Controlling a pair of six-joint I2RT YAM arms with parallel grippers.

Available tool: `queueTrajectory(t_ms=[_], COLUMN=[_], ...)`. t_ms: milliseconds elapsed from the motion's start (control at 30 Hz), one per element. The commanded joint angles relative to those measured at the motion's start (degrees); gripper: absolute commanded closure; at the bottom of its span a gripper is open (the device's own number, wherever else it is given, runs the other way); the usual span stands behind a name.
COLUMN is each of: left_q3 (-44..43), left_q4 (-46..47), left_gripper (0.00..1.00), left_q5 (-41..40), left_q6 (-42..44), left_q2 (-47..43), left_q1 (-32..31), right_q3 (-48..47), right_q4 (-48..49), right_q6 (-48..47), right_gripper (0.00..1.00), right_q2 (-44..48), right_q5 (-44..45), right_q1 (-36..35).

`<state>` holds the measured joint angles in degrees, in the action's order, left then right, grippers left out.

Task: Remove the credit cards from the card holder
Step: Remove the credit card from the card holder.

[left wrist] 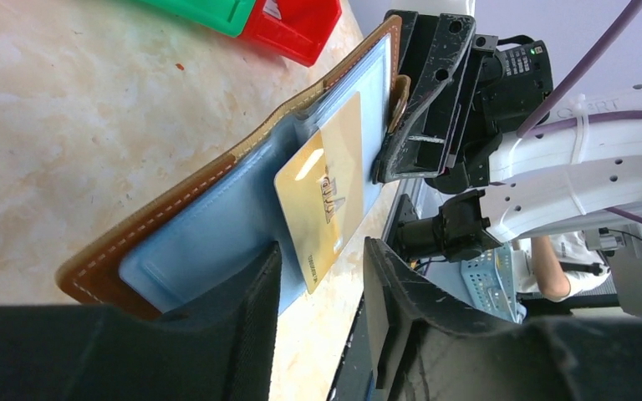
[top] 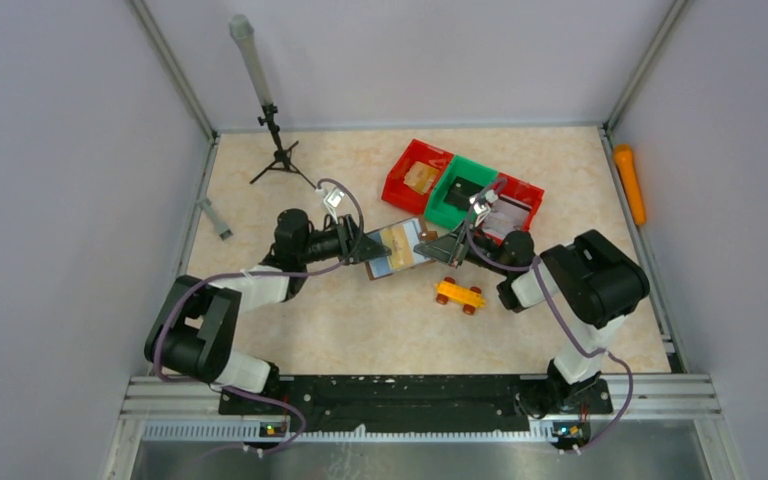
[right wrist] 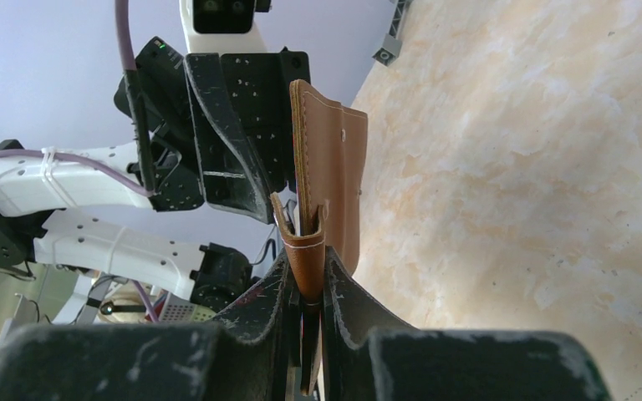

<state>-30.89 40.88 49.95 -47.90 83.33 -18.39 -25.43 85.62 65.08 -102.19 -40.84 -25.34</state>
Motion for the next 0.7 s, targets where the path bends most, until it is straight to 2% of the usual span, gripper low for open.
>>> queueTrajectory(t_ms=[0,133,267,367,433,533,600,667], left_q3=[-1.78,-1.8,-1.59,-1.24,-1.5,-1.66,-1.79,-1.93], left_q4=[2.32,5.17,10.91,14.55,15.49,17.39,17.24,15.41], left_gripper=[0.53,0.47,0.51,0.61,0.73,0.82,0.93,0.98], left_q5=[0.74,1.84,3.5,4.65,5.36,6.27,6.38,5.74], left_q6=[0.44,-1.61,-4.91,-7.26,-8.06,-9.39,-9.37,-8.11], left_q2=[1.17,2.93,4.88,5.5,5.97,6.7,6.84,6.51], left_q1=[0.29,0.22,-0.11,-0.31,-0.41,-0.42,-0.37,-0.18], right_q3=[0.1,0.02,-0.35,-0.46,-0.56,-0.68,-0.6,-0.17], right_q4=[12.87,13.05,12.45,11.91,11.36,10.66,10.27,9.42], right_q6=[0.86,0.86,0.48,0.21,0.06,-0.41,-0.62,-1.27], right_gripper=[0.95,0.96,0.97,0.97,0.98,0.99,1.0,1.0], right_q2=[0.04,0.38,0.5,0.5,0.5,0.48,0.73,1.4], right_q5=[-0.96,-1.18,-1.26,-1.21,-1.18,-1.17,-1.01,-0.51], right_q1=[0.07,-0.45,-1.02,-1.11,-1.11,-1.15,-1.16,-1.04])
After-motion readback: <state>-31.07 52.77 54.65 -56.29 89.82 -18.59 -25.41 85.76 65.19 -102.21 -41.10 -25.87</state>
